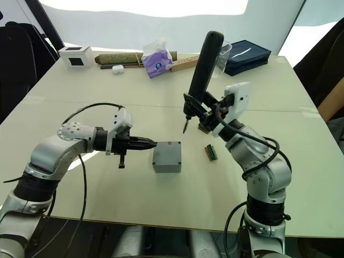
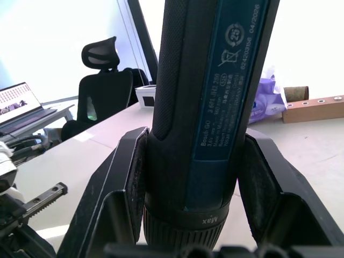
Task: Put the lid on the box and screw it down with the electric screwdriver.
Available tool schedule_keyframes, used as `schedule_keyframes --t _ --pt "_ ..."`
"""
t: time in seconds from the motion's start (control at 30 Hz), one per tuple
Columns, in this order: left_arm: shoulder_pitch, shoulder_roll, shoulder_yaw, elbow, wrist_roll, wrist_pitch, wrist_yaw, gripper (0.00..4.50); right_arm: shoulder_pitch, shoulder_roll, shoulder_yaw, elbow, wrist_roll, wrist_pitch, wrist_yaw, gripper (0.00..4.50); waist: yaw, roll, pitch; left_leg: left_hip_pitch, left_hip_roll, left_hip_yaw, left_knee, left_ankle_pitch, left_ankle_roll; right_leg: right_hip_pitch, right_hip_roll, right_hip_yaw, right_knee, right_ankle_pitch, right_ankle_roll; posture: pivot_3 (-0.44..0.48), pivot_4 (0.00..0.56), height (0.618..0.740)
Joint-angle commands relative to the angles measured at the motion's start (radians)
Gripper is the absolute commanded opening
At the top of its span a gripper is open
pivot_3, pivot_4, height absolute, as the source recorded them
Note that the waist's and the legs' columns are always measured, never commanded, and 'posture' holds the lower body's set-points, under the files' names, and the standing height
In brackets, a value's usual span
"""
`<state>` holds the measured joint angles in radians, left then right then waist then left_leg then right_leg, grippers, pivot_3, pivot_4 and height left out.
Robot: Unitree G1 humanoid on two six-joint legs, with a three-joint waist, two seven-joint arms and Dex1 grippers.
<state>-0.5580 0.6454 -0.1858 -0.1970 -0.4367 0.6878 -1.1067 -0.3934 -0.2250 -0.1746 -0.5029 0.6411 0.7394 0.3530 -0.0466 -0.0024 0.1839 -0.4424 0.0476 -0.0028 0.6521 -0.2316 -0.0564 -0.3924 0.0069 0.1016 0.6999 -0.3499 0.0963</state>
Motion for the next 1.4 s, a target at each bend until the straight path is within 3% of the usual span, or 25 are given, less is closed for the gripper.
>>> schedule_keyframes --t 0.03,0.17,0.67,0.9,1.23,1.4 --pt "-0.022 -0.006 -0.040 0.012 0.056 -0.063 0.009 0.00 0.002 -0.005 0.006 -0.068 0.014 -0.055 0.000 1.84 0.001 0.000 0.000 0.000 0.000 0.000 0.000 0.000 0.000 0.000 0.000 0.000 0.000 0.000 0.000 0.000 0.150 0.740" --pt "-0.002 -0.010 -0.117 0.035 0.125 -0.140 -0.012 0.00 0.019 -0.011 0.028 -0.082 0.008 -0.060 -0.012 1.84 0.002 0.000 0.000 0.000 0.000 0.000 0.000 0.000 -0.001 0.000 0.000 0.000 0.000 0.000 0.000 0.000 0.150 0.740" --pt "-0.015 -0.016 -0.124 0.109 0.152 -0.199 -0.045 0.00 0.072 -0.010 0.113 -0.066 -0.061 -0.133 -0.035 1.84 0.002 0.000 -0.001 0.001 0.000 0.000 0.000 0.000 -0.001 0.001 0.000 0.000 0.000 0.000 0.000 0.000 0.150 0.740" --pt "-0.006 -0.004 -0.129 0.109 0.161 -0.201 -0.053 0.00 0.158 -0.112 0.239 -0.071 -0.140 -0.116 0.031 1.84 0.002 -0.001 -0.003 0.002 0.000 0.000 0.000 0.000 -0.001 0.003 0.000 0.000 0.000 0.000 0.000 0.000 0.150 0.740" --pt "0.036 -0.013 -0.150 0.132 0.205 -0.236 -0.051 0.00 0.157 -0.125 0.304 -0.015 -0.224 -0.070 -0.028 1.84 -0.002 -0.010 -0.013 0.032 0.000 0.001 -0.007 -0.002 0.003 0.032 0.001 0.001 -0.007 -0.003 -0.004 0.000 0.150 0.740" --pt "0.042 -0.022 -0.152 0.133 0.206 -0.235 -0.045 0.00 0.173 -0.130 0.329 -0.028 -0.227 -0.066 -0.016 1.84 0.001 -0.015 -0.022 0.034 0.001 0.000 -0.008 -0.004 0.005 0.037 0.001 0.000 -0.012 -0.003 -0.004 0.000 0.150 0.740"
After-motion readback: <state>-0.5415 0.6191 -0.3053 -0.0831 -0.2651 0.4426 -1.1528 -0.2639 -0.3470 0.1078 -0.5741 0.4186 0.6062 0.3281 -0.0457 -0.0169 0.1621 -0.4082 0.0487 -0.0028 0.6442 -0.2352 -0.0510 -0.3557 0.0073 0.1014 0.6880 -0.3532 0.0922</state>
